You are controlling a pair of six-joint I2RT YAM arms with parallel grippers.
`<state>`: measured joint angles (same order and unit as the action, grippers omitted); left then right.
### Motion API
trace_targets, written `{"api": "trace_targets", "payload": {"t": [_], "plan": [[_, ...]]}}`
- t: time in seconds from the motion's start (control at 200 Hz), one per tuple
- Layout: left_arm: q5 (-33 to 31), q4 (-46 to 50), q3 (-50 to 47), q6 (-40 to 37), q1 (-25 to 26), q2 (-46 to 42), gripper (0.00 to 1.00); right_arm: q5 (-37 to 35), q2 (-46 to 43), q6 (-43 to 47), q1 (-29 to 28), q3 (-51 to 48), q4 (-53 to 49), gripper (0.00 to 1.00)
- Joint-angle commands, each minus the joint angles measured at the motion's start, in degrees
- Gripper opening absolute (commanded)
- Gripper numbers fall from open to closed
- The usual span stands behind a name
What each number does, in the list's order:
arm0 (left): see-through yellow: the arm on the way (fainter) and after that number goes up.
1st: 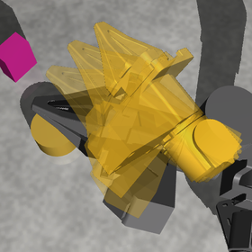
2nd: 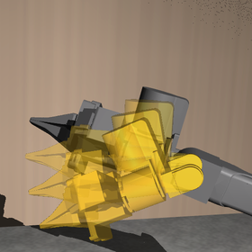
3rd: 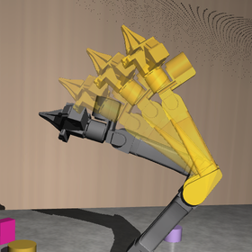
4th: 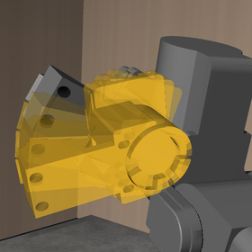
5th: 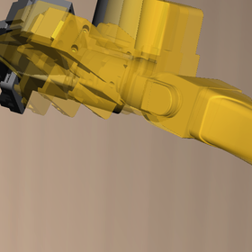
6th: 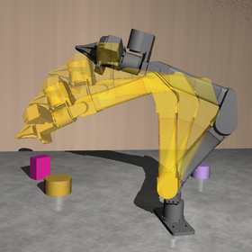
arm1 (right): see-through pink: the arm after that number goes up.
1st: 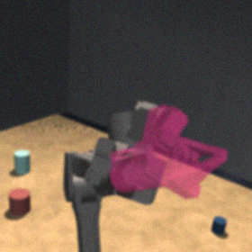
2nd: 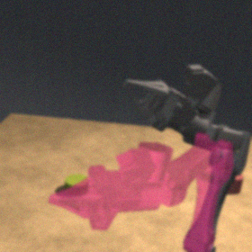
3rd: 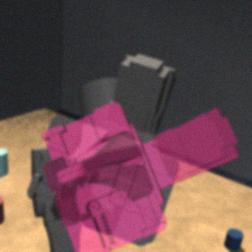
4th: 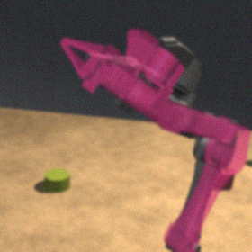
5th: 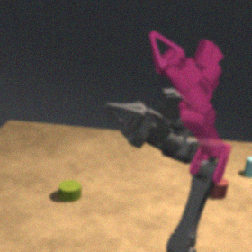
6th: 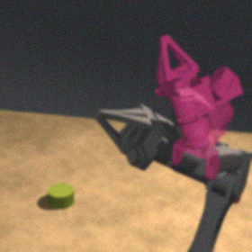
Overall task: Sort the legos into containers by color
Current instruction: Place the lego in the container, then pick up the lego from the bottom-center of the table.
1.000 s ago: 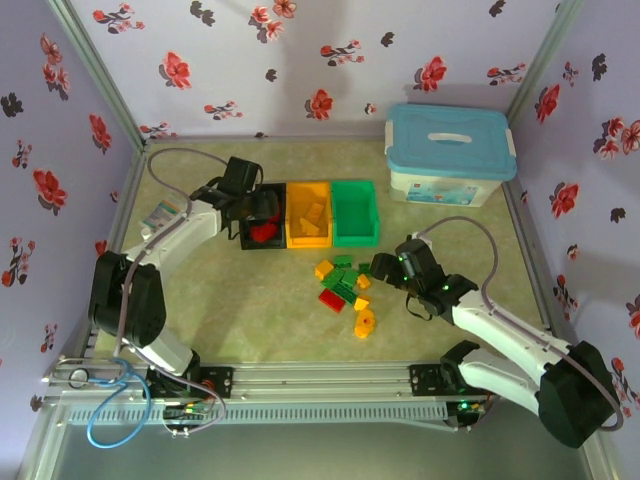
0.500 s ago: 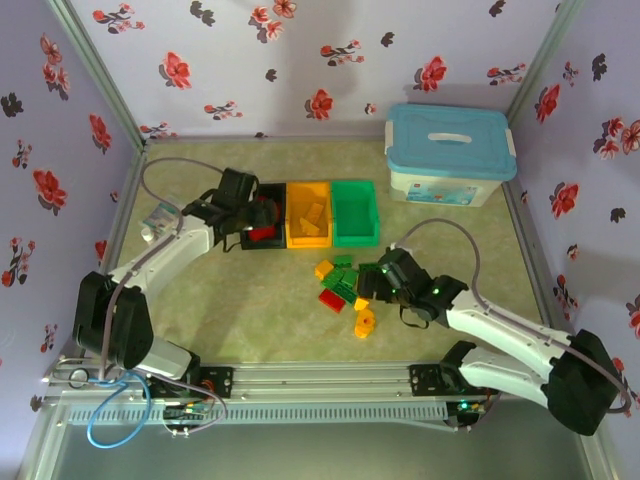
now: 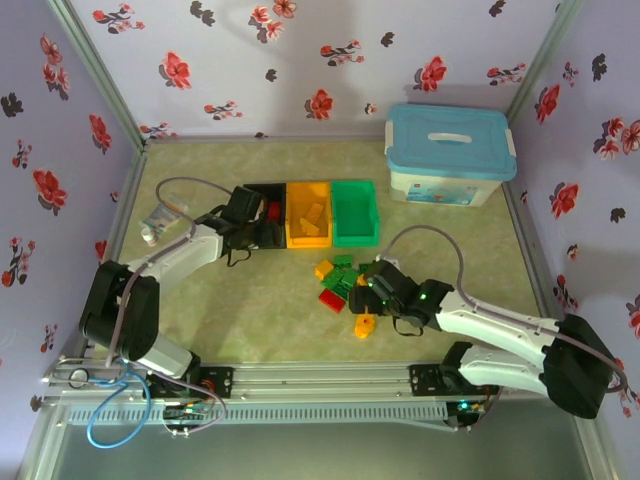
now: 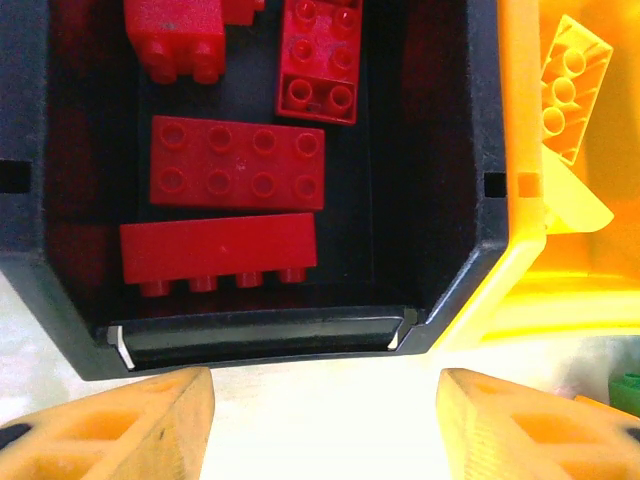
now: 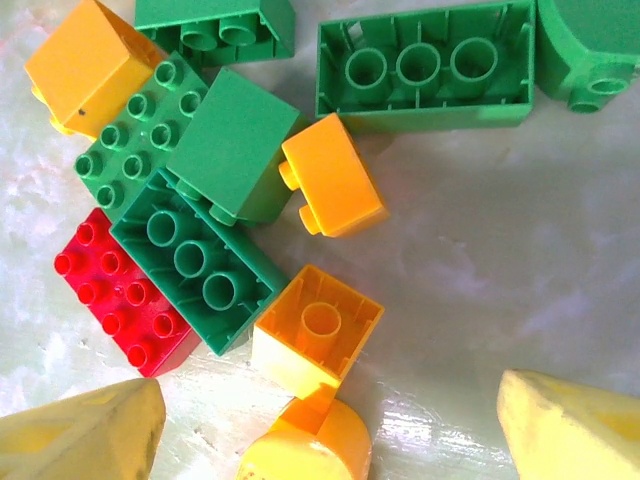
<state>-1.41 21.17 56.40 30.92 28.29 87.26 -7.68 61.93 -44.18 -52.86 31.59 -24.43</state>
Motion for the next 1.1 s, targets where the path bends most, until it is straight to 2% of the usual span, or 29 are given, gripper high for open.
{"api": "trace_targets", "payload": {"t": [0.0, 0.245, 0.58, 0.69, 0.74, 0.785, 0.83, 1.095], "plan": [[0.6, -0.6, 2.0, -0.2, -0.2, -0.2, 0.6, -2.3, 0.4, -1.7, -1.2, 1.2, -1.6, 0.87], [0.5, -3.8, -2.8, -0.3, 0.5, -8.4, 0.61, -2.9, 2.2, -3.2, -3.0, 1.1, -2.6, 0.85], [-1.5, -1.4, -9.3, 1.3, 1.6, -18.3, 0.61, -4.3, 10.3, -10.0, -10.2, 1.5, -1.4, 0.8], [-1.8, -1.2, -11.7, 2.0, 1.8, -21.2, 0.61, -4.9, 13.4, -11.7, -11.9, 2.6, -2.0, 0.68], [-2.1, -1.1, -12.5, 2.3, 1.8, -22.2, 0.61, -5.3, 14.7, -12.0, -12.5, 3.4, -2.6, 0.57], [-2.4, -0.8, -13.2, 2.4, 1.9, -23.0, 0.61, -6.0, 15.7, -12.2, -12.8, 4.5, -3.8, 0.4], [-2.6, -0.5, -13.5, 2.4, 1.9, -23.7, 0.61, -6.8, 16.4, -12.1, -13.1, 5.8, -5.1, 0.33], [-3.0, 0.5, -16.1, 2.8, 2.3, -28.3, 0.61, -11.0, 15.9, -7.9, -13.7, 14.9, -11.1, 0.32]]}}
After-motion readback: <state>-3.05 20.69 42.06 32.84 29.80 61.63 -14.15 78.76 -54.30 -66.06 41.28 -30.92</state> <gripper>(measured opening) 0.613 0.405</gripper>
